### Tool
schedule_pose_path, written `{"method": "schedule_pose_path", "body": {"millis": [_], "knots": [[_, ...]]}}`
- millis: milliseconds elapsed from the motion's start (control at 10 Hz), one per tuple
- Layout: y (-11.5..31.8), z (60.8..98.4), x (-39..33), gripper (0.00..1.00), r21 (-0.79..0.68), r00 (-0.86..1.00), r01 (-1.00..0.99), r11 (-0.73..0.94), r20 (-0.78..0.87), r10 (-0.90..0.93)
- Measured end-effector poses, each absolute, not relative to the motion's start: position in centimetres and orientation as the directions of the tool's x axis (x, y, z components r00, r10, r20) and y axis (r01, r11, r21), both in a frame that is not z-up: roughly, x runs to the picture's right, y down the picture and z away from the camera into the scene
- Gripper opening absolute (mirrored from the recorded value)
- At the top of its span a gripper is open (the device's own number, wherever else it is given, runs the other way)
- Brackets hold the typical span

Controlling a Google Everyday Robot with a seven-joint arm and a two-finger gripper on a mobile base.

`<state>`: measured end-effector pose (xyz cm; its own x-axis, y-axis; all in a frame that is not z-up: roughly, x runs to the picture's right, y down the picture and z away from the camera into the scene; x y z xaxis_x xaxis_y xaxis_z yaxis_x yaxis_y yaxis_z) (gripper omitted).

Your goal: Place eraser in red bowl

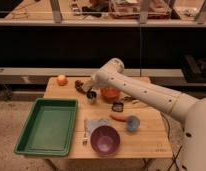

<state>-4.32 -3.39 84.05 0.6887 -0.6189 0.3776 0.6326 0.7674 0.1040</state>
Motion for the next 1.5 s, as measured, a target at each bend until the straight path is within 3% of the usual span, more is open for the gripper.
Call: {"method": "schedule_pose_path", "body": {"millis": [300, 800, 1500], "knots": [[-3.4, 84.4, -3.9, 0.0, 0.092, 0.702, 0.625, 0.775, 0.369, -0.609], [-3.3, 89.6, 1.6, 0.0, -0.01, 0.807, 0.537, 0.843, 0.295, -0.511], [-5.2, 90.8, 5.0, 0.0, -0.021, 0.866, 0.467, 0.884, 0.211, -0.453]]}}
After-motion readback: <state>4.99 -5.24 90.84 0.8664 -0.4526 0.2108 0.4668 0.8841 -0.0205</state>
